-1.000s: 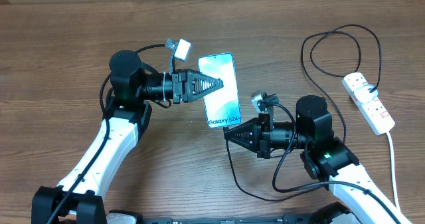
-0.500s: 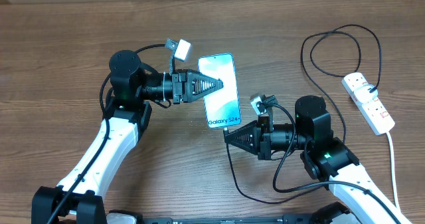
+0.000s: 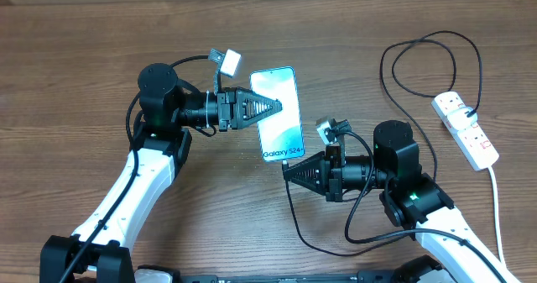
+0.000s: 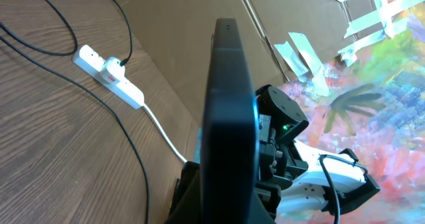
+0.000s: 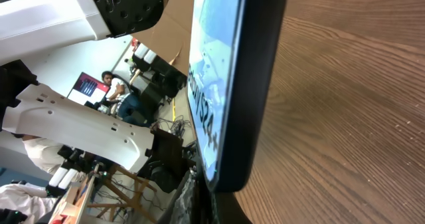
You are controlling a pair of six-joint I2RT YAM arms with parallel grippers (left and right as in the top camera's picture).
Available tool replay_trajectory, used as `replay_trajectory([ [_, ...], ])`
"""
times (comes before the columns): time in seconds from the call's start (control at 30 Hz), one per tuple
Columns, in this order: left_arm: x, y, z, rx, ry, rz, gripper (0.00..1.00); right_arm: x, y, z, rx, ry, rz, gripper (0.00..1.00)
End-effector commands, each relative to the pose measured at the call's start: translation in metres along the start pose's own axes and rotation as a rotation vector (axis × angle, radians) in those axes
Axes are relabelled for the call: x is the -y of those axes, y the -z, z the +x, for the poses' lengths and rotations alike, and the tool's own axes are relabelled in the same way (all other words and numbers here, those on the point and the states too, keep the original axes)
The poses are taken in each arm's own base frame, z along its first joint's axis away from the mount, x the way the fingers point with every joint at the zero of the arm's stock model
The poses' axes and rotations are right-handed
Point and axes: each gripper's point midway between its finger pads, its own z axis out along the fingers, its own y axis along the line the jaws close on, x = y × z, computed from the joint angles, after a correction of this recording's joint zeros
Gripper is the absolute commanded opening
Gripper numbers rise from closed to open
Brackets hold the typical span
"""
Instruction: Plug charger to phone and switch on socket
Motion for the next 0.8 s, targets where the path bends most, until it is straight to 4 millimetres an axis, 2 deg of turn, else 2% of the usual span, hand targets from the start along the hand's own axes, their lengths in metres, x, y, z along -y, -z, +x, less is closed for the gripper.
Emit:
replay_trajectory([
  [0.0,0.0027,-0.0010,-0.0026,-0.001,-0.042,0.004,0.04,-0.0099,0.0000,-0.0105,0.010,0.038,-0.022,0.04],
  [0.4,0.0050,-0.0009,0.0013,-0.023,-0.055,0.019,0.04,-0.0101,0.0001,-0.0148,0.026,0.059,-0.018,0.04],
  [0.77,0.0044,-0.0009,0.0001,-0.017,-0.056,0.015,0.04,-0.0055,-0.0001,-0.0065,0.000,0.006,-0.005,0.04],
])
